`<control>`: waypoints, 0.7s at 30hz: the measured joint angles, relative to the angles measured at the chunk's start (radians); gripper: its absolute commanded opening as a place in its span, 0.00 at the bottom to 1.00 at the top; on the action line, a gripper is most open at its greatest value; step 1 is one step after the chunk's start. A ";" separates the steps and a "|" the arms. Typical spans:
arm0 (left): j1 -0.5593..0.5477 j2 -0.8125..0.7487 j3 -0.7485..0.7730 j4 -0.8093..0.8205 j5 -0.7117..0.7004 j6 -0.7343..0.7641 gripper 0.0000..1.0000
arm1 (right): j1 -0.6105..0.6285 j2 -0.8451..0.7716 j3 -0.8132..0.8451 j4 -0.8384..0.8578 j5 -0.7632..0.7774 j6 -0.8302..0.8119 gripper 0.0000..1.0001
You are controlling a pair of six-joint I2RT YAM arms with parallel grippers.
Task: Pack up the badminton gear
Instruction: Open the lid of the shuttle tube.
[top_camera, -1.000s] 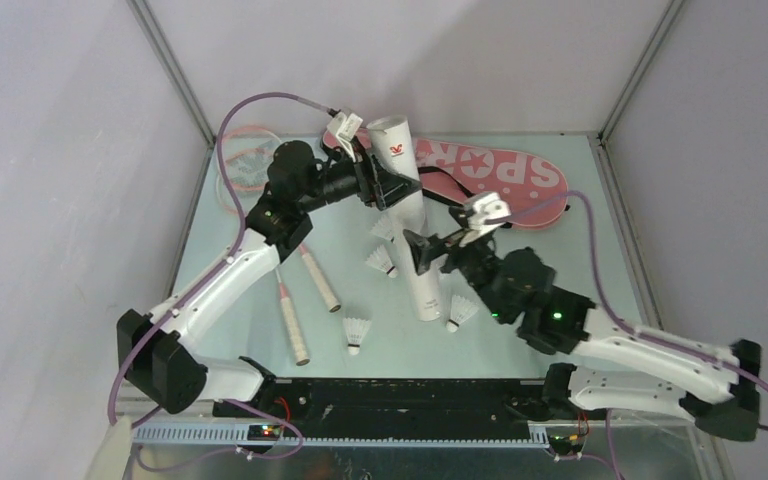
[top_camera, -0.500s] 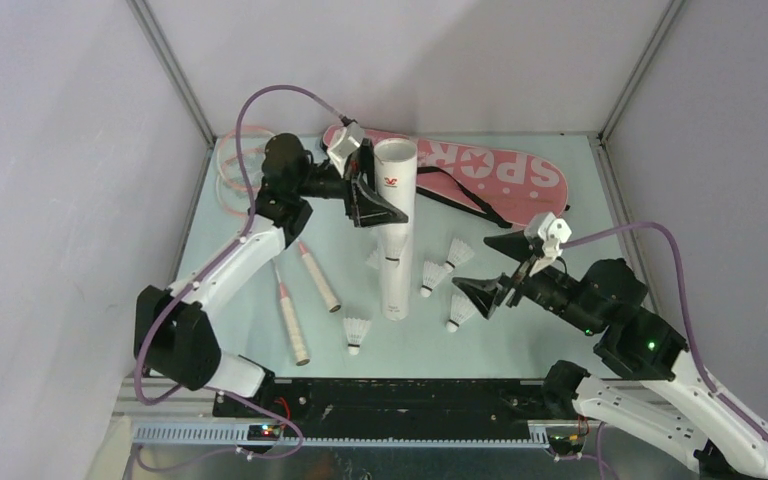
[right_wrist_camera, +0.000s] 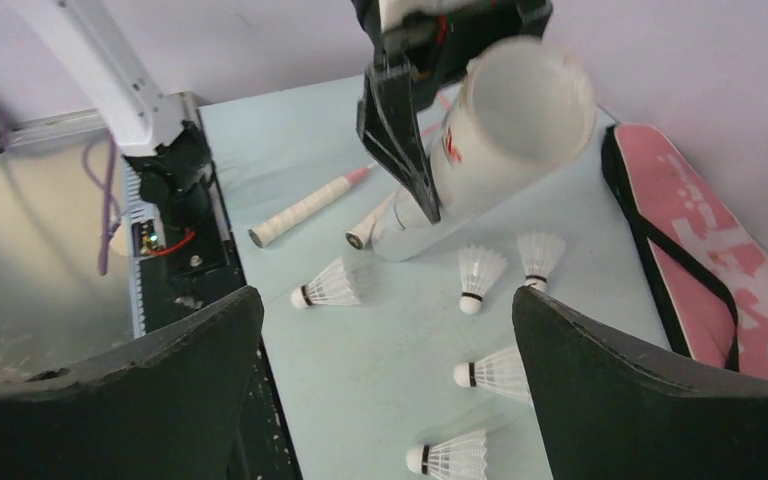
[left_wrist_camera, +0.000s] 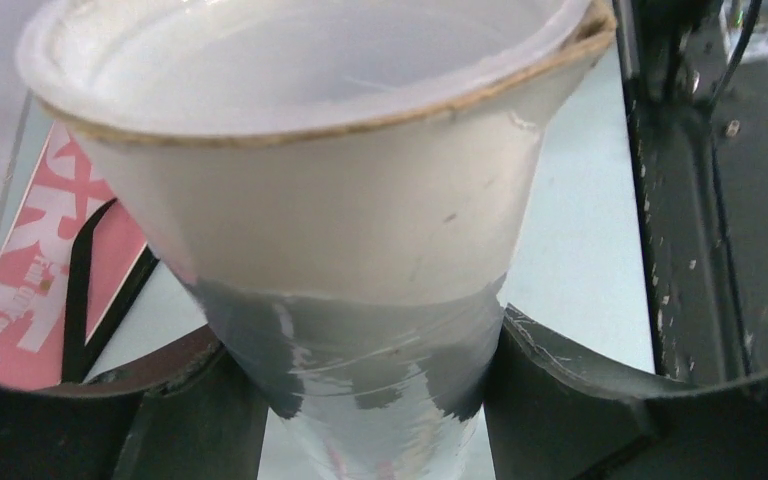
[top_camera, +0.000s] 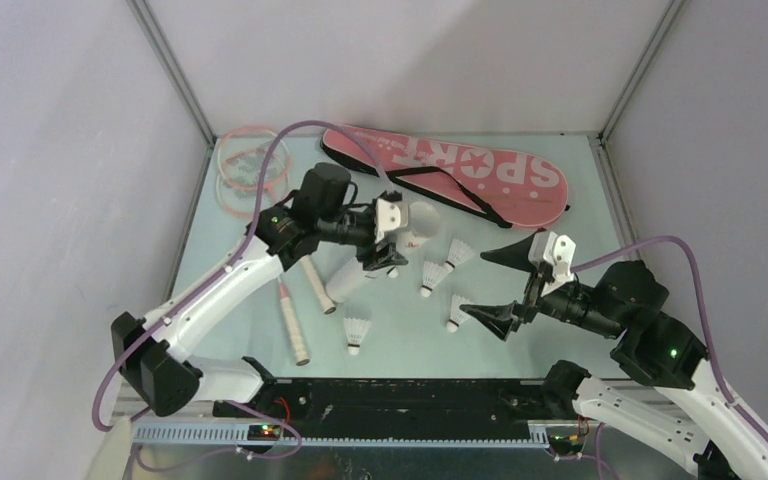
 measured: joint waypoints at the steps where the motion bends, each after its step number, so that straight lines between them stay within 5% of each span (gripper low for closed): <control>1: -0.008 -0.011 -0.012 -0.020 -0.021 0.034 0.40 | 0.000 0.003 0.013 -0.010 -0.023 -0.010 0.96; 8: -0.096 -0.074 -0.071 -0.096 -0.093 0.198 0.41 | 0.000 0.028 0.068 -0.029 -0.172 -0.072 0.91; 21: -0.149 -0.075 -0.071 -0.147 -0.148 0.260 0.43 | 0.000 0.246 0.091 -0.021 -0.289 -0.177 0.77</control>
